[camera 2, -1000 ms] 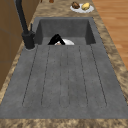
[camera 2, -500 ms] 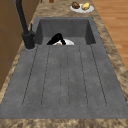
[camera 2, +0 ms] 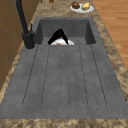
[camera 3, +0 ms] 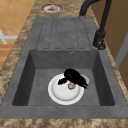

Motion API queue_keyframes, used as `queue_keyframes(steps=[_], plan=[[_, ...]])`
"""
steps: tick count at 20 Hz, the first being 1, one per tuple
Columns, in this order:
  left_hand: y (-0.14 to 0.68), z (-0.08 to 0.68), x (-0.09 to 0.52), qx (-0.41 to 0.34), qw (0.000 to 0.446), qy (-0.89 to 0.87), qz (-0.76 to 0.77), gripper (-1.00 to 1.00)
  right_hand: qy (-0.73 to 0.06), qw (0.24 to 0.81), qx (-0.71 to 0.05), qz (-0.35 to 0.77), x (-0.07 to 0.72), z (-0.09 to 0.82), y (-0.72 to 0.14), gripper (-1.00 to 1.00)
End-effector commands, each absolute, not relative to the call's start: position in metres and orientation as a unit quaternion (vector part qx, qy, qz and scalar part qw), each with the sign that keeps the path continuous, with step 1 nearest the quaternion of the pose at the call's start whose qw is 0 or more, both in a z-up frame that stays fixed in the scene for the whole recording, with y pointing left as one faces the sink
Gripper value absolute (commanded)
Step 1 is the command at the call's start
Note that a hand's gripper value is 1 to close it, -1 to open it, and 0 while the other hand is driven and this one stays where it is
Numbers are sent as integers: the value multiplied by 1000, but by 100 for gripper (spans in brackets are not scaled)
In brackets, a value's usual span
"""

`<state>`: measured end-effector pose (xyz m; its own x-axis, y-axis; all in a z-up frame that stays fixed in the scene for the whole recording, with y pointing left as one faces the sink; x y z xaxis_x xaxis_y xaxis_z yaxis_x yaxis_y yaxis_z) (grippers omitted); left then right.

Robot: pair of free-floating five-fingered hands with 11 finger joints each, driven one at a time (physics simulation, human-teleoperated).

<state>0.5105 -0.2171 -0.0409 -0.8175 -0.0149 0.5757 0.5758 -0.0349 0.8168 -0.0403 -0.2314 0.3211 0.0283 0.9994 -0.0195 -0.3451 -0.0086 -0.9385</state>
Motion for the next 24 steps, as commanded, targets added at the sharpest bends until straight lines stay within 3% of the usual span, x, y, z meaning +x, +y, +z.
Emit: queue_keyframes(steps=[1,11,24], plan=[[-218,-29,502,-245,237,-639,-690,-100,-393,584,-416,576,-40,321,-231,0],[-216,-27,447,-253,241,-635,-689,-100,-393,584,-416,576,-40,321,-231,0],[-227,-39,507,-242,251,-635,-690,-100,-393,584,-416,576,-40,321,-231,0]])
